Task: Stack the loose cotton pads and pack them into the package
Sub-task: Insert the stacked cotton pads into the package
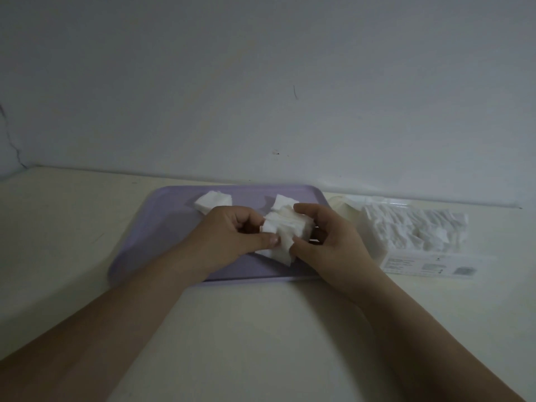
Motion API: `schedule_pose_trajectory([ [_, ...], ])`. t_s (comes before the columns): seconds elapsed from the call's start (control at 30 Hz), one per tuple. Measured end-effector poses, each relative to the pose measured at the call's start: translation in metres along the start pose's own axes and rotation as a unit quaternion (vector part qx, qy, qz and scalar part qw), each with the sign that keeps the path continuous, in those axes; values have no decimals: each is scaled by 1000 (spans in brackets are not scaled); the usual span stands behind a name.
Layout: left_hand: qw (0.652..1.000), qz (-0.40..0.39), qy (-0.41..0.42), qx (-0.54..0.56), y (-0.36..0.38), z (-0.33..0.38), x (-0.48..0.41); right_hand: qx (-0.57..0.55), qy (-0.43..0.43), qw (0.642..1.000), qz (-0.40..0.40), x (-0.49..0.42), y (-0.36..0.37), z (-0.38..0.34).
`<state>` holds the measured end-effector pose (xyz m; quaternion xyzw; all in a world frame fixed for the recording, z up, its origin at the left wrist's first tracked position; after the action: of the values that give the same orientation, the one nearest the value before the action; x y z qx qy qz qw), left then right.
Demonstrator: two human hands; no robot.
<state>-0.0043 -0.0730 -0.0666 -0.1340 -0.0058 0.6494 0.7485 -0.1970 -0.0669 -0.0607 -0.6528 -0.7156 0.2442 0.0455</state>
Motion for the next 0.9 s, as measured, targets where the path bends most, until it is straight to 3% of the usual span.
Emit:
schedule_pose_trajectory([
  [0.23,1000,16,-16,3,-3,-1,4,-46,4,998,-32,2,3,1],
  [0.33,998,21,-9,-54,-2,2,4,-48,7,996,-72,4,5,-2],
  [0.5,989,-54,40,-131,10,11,9,-24,24,981,-189,18,17,-16],
  [0.63,986,-35,46,-154,5,12,8,67,-14,990,-121,16,16,-25],
  [0.9,986,-56,45,-153,7,14,9,61,26,989,-131,11,16,-10],
])
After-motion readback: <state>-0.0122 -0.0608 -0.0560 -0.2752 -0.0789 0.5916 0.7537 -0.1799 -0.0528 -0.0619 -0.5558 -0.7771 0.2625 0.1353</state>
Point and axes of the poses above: each hand's wrist, its own x-axis away from the middle knuckle, its own y-axis out of the palm, z = x × y, the point moved 7 cm from there along -x, towards the middle knuckle
